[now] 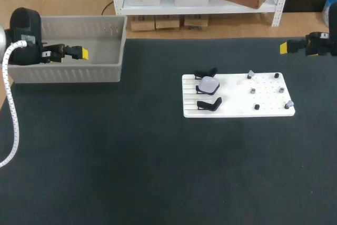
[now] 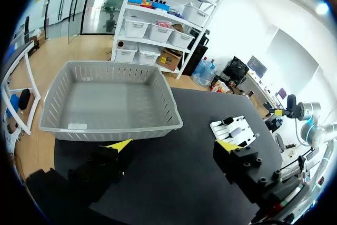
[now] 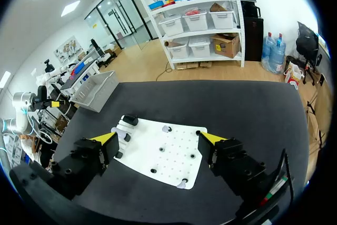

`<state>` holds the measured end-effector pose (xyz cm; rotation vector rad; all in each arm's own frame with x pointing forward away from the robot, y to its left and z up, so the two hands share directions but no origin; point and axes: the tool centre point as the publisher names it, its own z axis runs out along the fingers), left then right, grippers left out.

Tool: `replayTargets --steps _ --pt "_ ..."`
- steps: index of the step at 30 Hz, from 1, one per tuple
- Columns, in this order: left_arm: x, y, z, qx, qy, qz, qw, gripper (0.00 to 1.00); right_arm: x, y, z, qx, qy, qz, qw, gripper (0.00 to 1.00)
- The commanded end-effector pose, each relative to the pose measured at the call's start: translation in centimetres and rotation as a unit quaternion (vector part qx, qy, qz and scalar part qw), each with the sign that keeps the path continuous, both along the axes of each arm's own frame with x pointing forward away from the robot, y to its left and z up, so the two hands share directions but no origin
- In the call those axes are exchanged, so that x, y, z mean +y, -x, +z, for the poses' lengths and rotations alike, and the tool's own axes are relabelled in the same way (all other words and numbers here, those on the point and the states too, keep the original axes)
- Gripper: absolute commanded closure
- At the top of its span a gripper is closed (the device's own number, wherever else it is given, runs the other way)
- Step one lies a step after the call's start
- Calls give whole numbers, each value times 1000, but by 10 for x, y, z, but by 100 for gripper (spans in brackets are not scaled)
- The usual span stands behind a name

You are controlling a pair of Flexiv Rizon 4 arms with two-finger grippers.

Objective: Pick up each earbud case from the left stands, insert the matching earbuds, close the lid, and place the case in the box.

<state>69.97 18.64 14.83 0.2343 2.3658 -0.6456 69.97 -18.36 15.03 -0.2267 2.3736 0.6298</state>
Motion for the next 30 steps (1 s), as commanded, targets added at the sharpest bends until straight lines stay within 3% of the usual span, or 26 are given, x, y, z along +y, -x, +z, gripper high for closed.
replayTargets --steps 1,21,23,28,30 --pt "-1 0 1 3 -3 2 1000 0 -1 0 0 0 -2 2 1000 0" --pt "-1 0 1 3 -3 2 1000 0 -1 0 0 0 -2 2 1000 0" --pt "-2 -1 6 11 33 -29 999 0 -1 0 0 0 -2 2 1000 0" --pt "-5 -2 14 -37 94 -123 987 0 -1 0 0 0 -2 2 1000 0" --pt "-8 -2 15 -66 88 -168 980 0 -1 0 0 0 -2 2 1000 0"
